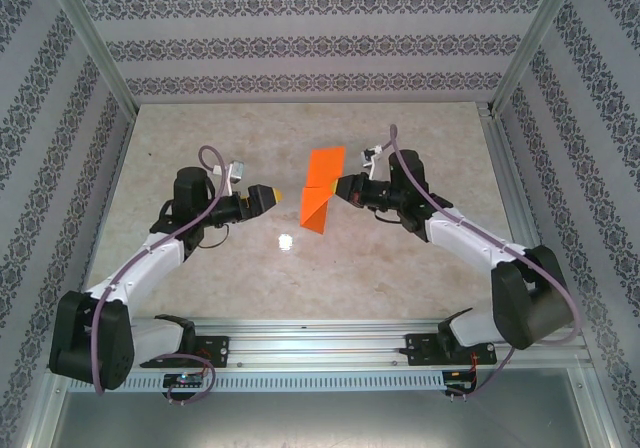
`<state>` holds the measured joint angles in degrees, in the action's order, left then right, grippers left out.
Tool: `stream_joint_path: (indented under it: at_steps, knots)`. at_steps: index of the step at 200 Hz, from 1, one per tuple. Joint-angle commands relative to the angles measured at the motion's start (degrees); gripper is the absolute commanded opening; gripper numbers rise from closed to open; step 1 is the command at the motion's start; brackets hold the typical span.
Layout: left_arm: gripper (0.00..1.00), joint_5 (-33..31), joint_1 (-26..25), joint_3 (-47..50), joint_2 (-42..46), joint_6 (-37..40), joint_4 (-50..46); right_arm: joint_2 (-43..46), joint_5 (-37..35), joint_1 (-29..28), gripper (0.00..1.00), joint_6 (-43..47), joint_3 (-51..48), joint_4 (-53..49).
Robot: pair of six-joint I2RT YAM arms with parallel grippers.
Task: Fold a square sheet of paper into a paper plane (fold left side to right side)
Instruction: Turn over the paper at the center of the table.
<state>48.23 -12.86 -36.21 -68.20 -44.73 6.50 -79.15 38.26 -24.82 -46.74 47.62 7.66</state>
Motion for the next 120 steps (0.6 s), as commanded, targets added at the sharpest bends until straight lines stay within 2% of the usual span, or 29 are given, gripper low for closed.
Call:
stream_joint_path:
  at_steps: [1, 64, 88, 120]
  knots:
    - [1.00, 5.7, -1.2, 2.3, 1.0, -14.6, 17.0, 3.4, 1.6, 0.4, 0.00, 2.1, 3.1, -4.1]
    - [1.00, 4.0, -9.0, 0.7, 1.1, -18.5, 23.3, 6.4, 4.6, -0.8, 0.00, -3.0, 5.8, -1.3]
    - [0.93, 3.5, -10.9, -0.5, 0.6, -18.3, 24.0, 6.5, 5.1, -1.7, 0.00, -3.7, 6.3, -1.1]
    - [0.76, 3.5, -12.5, -1.7, 0.0, -17.8, 24.5, 6.6, 5.8, -2.6, 0.00, -5.5, 6.0, 0.7]
